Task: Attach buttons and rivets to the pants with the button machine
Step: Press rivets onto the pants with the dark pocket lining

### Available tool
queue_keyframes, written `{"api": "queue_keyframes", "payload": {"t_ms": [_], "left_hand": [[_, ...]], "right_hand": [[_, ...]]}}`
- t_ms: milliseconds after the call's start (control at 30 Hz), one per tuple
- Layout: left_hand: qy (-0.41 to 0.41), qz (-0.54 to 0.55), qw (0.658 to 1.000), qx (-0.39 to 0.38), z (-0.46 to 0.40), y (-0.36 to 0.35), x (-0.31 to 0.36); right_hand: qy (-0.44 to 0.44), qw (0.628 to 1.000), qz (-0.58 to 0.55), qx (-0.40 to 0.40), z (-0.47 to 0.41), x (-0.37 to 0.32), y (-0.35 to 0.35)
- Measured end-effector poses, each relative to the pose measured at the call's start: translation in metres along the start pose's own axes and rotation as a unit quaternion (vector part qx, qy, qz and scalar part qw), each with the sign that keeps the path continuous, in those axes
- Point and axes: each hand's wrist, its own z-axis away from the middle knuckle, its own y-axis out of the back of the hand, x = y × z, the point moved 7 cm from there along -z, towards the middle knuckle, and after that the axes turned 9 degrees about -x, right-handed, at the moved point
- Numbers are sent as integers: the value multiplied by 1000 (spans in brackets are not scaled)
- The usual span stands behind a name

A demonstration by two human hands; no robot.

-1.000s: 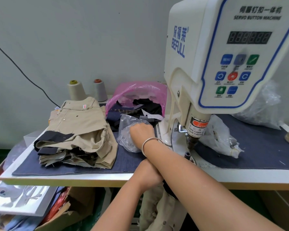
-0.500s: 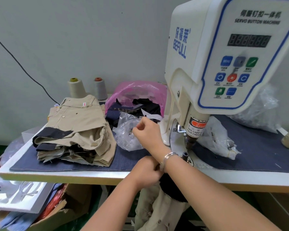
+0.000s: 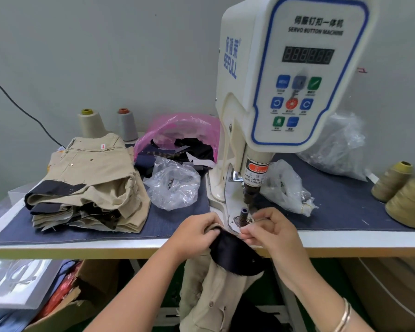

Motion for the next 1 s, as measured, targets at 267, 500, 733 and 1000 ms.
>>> {"api": "queue_keyframes", "payload": {"t_ms": [267, 500, 733, 1000], "left_hand": [[6, 3, 1000, 12, 0, 1, 2], [7, 9, 1000, 16, 1, 1, 1], [7, 12, 1000, 17, 1, 1, 2], [9, 20, 1000, 11, 0, 1, 0]], "right_hand": [[-70, 997, 23, -18, -21, -3, 31], [-45, 993, 103, -30, -42, -17, 31], [-42, 990, 129, -45, -46, -12, 32], [-100, 992, 59, -45, -50, -1, 44]]}}
